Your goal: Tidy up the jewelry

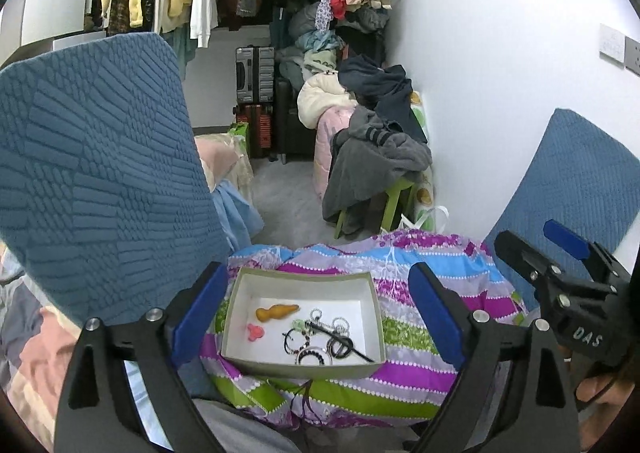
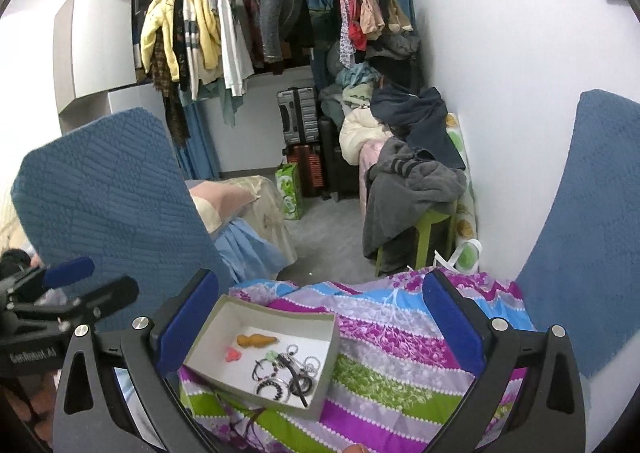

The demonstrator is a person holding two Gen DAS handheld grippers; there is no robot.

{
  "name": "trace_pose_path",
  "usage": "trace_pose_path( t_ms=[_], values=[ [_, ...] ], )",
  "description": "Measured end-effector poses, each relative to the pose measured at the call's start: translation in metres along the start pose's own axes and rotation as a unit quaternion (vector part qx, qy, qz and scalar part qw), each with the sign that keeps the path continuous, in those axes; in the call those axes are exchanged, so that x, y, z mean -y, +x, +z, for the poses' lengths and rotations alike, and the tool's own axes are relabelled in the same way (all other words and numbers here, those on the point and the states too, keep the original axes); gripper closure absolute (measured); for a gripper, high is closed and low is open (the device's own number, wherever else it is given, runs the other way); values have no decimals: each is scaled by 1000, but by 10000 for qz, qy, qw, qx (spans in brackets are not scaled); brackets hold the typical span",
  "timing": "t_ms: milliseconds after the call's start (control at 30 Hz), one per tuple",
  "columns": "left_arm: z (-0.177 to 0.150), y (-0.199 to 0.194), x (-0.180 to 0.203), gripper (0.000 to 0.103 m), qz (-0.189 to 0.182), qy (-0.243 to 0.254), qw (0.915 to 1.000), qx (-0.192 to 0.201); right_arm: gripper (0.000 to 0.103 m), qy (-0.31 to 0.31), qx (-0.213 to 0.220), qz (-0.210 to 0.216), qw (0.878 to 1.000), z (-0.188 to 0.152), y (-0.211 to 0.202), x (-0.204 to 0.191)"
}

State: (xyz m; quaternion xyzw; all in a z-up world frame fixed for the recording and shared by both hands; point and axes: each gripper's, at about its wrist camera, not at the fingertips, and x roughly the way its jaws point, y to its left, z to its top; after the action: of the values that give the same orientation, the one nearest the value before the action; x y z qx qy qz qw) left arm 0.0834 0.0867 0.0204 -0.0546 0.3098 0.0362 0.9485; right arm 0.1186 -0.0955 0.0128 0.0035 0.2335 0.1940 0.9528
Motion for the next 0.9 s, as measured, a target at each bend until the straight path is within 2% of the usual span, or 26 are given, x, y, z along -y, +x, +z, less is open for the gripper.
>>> trace_pose_path(
  t_ms=[67, 133, 467, 900],
  values=[
    [-6, -2, 1, 3, 69, 32, 10000, -32, 0, -20, -2, -63, 10000, -7, -4, 0],
    [-13, -3, 2, 1, 75, 20, 10000, -17, 0, -26, -72, -68, 9999, -15, -6, 0],
    [-49, 0, -7, 1, 238, -144, 9993, -243, 0, -7, -610, -98, 9981, -66, -2, -9],
    [-73, 7, -19, 1, 295, -321, 9979, -485, 0, -11, -785, -221, 9967, -91, 0, -26]
  ],
)
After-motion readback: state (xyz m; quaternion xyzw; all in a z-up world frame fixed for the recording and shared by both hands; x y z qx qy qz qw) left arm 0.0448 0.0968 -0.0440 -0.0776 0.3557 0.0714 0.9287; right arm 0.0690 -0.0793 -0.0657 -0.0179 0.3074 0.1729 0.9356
